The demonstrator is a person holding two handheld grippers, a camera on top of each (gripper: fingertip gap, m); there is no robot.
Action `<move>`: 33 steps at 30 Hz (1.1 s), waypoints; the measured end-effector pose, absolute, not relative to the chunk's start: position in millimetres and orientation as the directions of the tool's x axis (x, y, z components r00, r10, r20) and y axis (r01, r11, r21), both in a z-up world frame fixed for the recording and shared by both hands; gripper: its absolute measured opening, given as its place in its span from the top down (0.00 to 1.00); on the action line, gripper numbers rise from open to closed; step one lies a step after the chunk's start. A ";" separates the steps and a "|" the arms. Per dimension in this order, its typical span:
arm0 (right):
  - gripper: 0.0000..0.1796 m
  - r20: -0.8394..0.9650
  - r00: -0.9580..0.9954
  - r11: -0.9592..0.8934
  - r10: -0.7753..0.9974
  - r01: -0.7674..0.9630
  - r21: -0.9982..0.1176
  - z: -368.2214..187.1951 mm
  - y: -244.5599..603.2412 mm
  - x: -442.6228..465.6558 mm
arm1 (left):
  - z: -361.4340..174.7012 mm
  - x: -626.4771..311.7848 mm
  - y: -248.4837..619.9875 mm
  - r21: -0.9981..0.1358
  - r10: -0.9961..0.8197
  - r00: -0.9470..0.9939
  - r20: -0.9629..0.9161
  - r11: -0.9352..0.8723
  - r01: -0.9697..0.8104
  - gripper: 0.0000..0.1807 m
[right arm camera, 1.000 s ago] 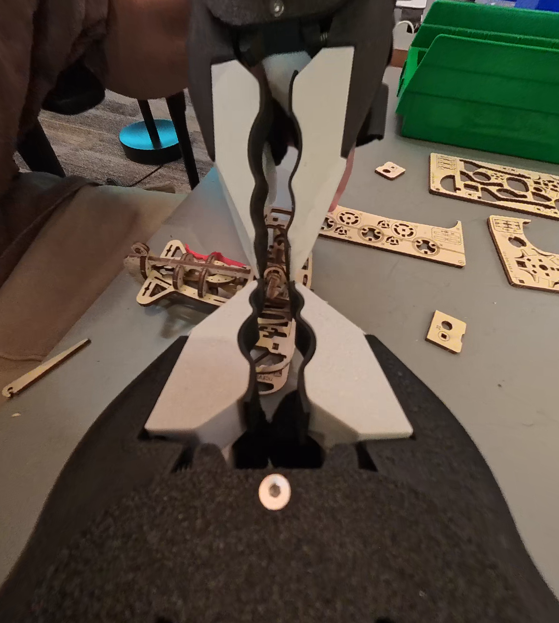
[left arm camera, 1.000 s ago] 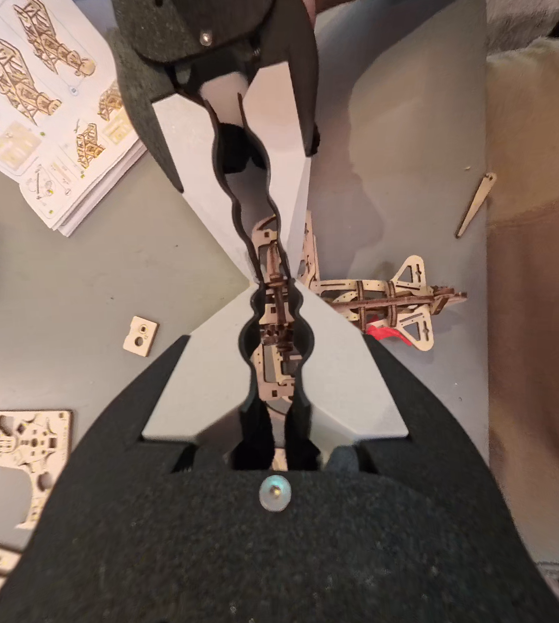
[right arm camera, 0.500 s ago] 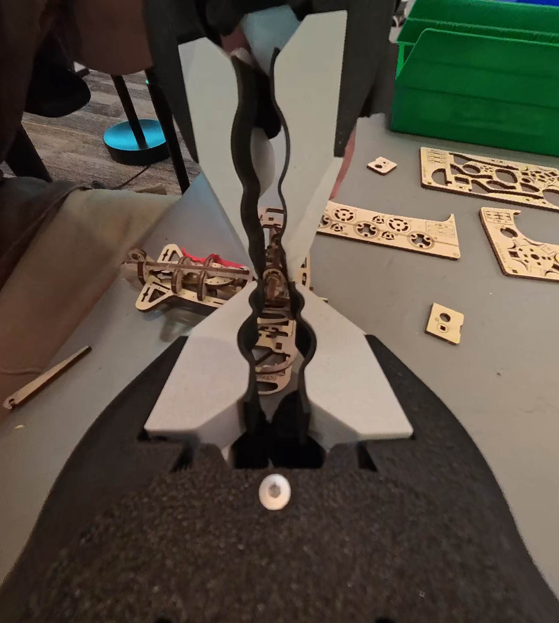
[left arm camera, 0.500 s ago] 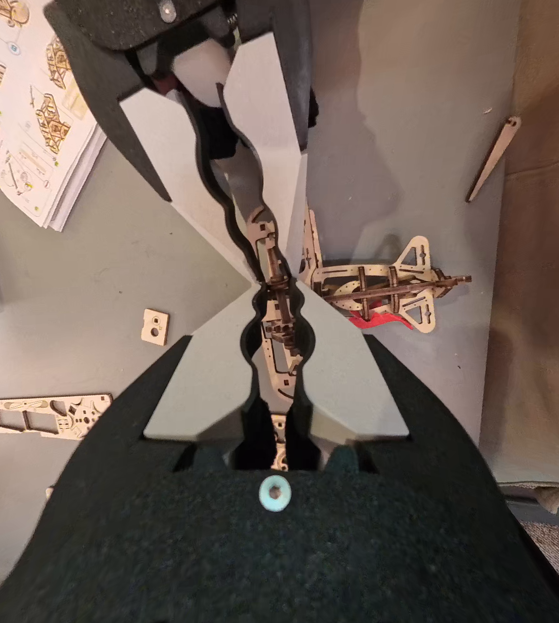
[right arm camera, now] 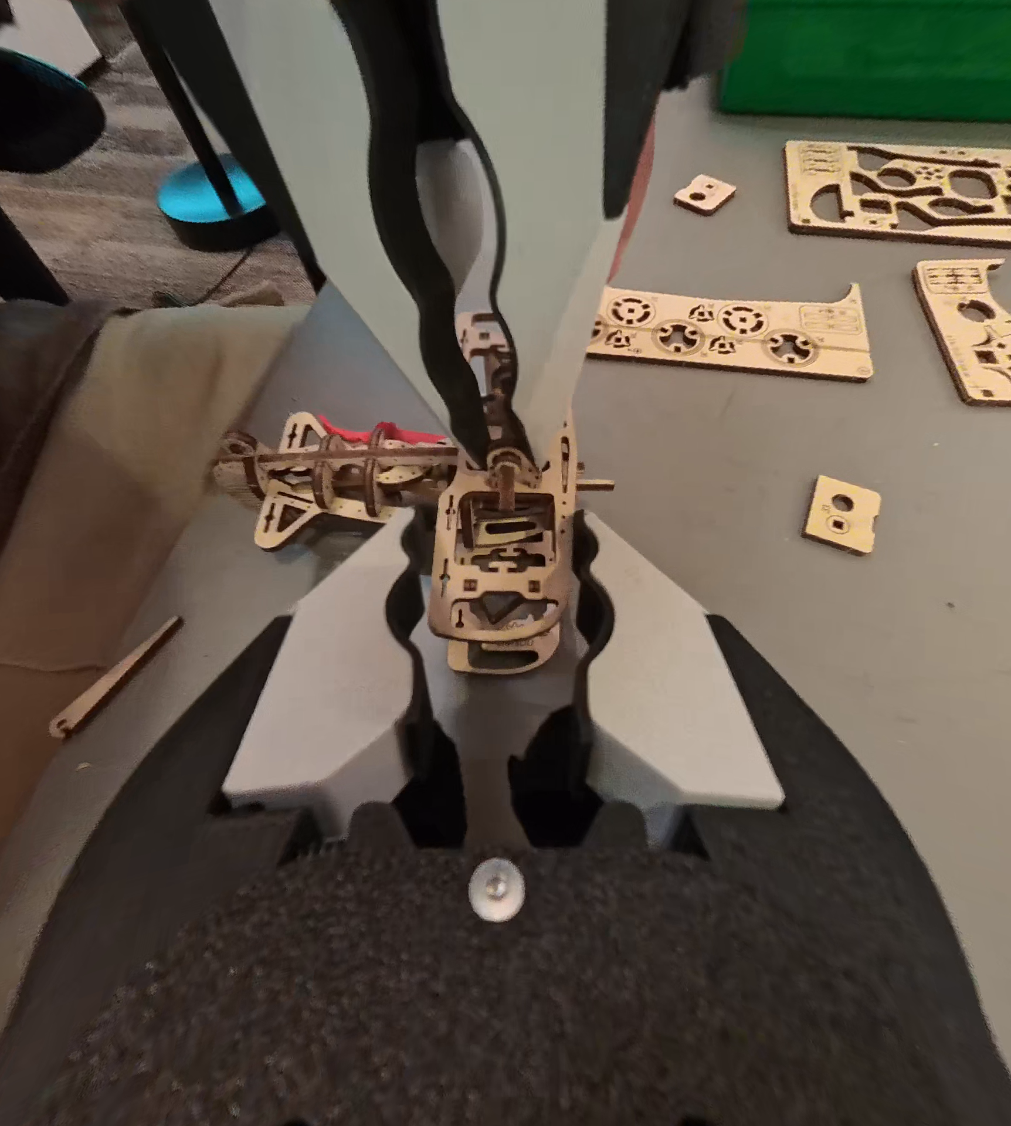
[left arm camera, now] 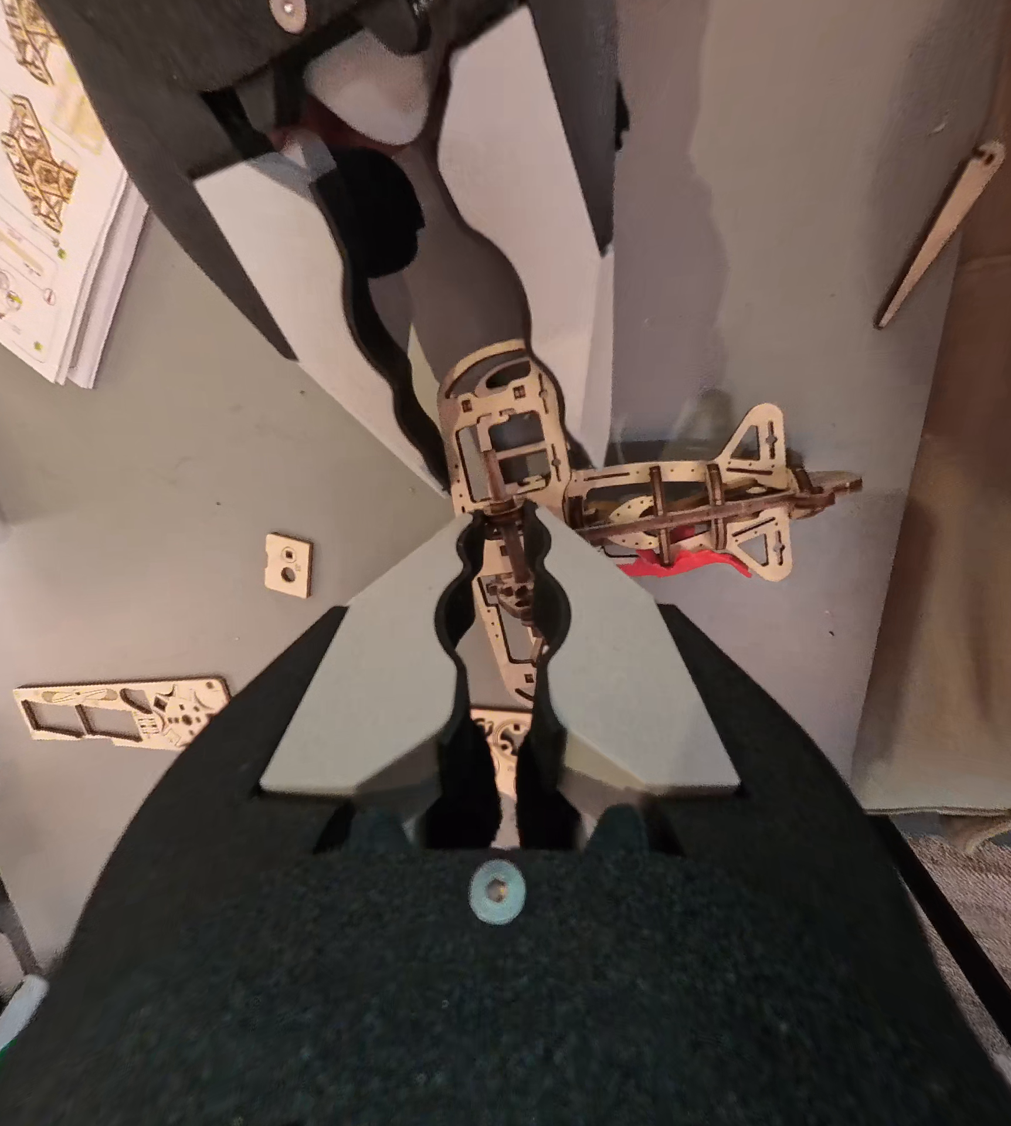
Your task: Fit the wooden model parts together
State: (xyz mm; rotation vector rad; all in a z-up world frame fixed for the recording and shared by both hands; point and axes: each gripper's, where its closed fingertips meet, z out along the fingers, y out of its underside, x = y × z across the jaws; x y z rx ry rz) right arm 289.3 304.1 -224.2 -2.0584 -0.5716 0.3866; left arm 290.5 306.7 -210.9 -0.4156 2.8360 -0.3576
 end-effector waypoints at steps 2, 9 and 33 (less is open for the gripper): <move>0.75 -0.043 0.846 -0.455 0.531 0.243 -0.857 -224.5 304.6 289.9 | -211.4 290.0 306.7 -0.244 -0.306 -0.929 -0.211 0.936 -0.253 0.95; 0.76 -0.081 0.842 -0.445 0.533 0.198 -0.873 -223.7 304.9 290.1 | -213.0 290.1 306.8 -0.167 -0.307 -0.929 -0.209 0.947 -0.275 0.95; 0.76 -0.075 0.842 -0.439 0.533 0.200 -0.876 -223.8 304.7 290.4 | -215.5 293.1 303.2 -0.259 -0.409 -0.898 -0.160 0.896 -0.362 0.94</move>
